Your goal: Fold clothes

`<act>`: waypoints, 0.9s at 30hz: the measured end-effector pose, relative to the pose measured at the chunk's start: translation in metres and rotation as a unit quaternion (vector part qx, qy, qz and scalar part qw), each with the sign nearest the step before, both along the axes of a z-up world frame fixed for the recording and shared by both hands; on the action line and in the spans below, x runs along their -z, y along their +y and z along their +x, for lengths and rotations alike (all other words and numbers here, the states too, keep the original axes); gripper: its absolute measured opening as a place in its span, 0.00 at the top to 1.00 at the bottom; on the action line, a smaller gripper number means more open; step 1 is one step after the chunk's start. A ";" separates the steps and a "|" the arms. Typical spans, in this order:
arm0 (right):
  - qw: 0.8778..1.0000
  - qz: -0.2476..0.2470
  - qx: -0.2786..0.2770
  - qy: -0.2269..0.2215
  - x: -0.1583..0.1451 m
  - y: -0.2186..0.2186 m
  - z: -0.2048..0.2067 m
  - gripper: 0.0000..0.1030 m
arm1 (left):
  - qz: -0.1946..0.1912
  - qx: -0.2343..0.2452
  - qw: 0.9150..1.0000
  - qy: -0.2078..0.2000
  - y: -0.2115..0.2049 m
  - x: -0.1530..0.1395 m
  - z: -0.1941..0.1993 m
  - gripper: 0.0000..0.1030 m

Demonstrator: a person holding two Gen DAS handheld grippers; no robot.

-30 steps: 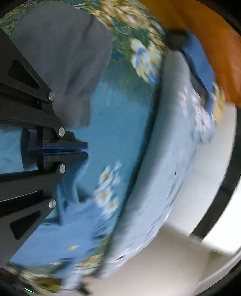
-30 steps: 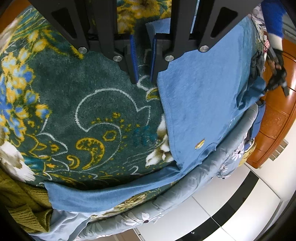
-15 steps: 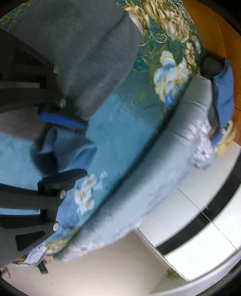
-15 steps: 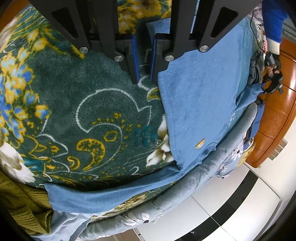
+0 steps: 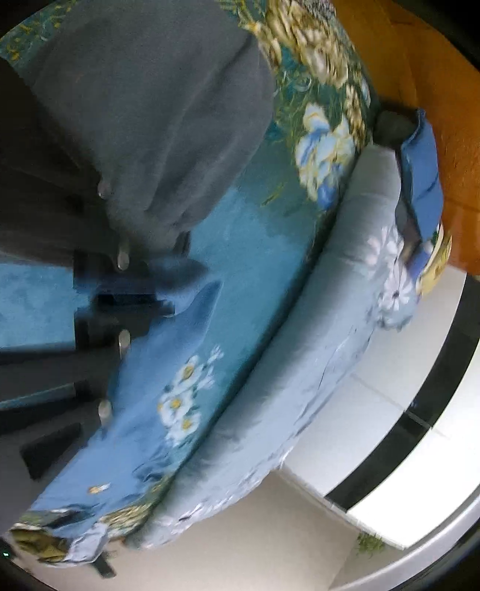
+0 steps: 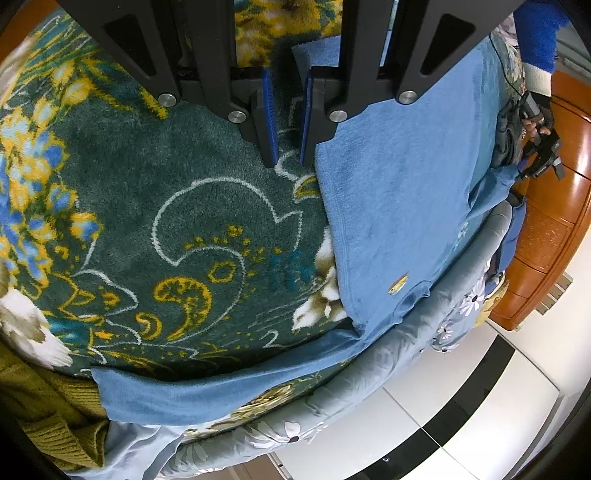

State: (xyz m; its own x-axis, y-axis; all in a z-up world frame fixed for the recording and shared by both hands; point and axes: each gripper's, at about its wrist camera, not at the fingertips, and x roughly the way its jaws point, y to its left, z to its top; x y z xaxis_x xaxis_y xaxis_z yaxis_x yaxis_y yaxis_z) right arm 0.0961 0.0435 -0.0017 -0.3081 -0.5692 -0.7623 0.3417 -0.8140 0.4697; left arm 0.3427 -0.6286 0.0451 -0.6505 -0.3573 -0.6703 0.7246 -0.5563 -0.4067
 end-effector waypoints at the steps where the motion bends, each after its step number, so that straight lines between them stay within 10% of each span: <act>1: 1.000 -0.001 0.000 0.000 0.000 0.000 0.000 0.86 | -0.005 -0.009 1.000 0.003 -0.001 -0.005 0.001 0.96; 10: 1.000 -0.011 -0.001 0.000 0.002 0.003 0.000 0.86 | -0.002 -0.037 0.998 0.043 -0.002 -0.054 0.044 0.96; 16: 1.000 -0.019 -0.002 -0.001 0.004 0.004 -0.001 0.86 | 0.007 -0.061 0.996 -0.062 -0.011 0.005 0.056 0.96; 21: 1.000 -0.013 -0.012 0.001 0.001 0.003 -0.002 0.86 | 0.051 -0.081 0.995 -0.019 -0.010 0.034 0.077 0.93; 25: 1.000 -0.021 -0.006 0.022 -0.010 0.011 -0.008 0.86 | 0.037 -0.079 0.996 -0.016 0.007 0.021 0.089 0.78; 27: 0.998 -0.035 0.015 0.040 -0.019 0.021 -0.018 0.68 | 0.003 -0.084 0.996 -0.022 0.025 0.009 0.098 0.62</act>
State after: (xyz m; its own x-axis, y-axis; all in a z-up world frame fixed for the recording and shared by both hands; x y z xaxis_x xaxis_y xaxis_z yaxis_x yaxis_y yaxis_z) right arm 0.0778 0.0644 0.0177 -0.3842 -0.6096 -0.6934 0.3558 -0.7908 0.4980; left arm 0.4402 -0.6039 0.0357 -0.5514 -0.4549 -0.6992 0.8246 -0.4241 -0.3744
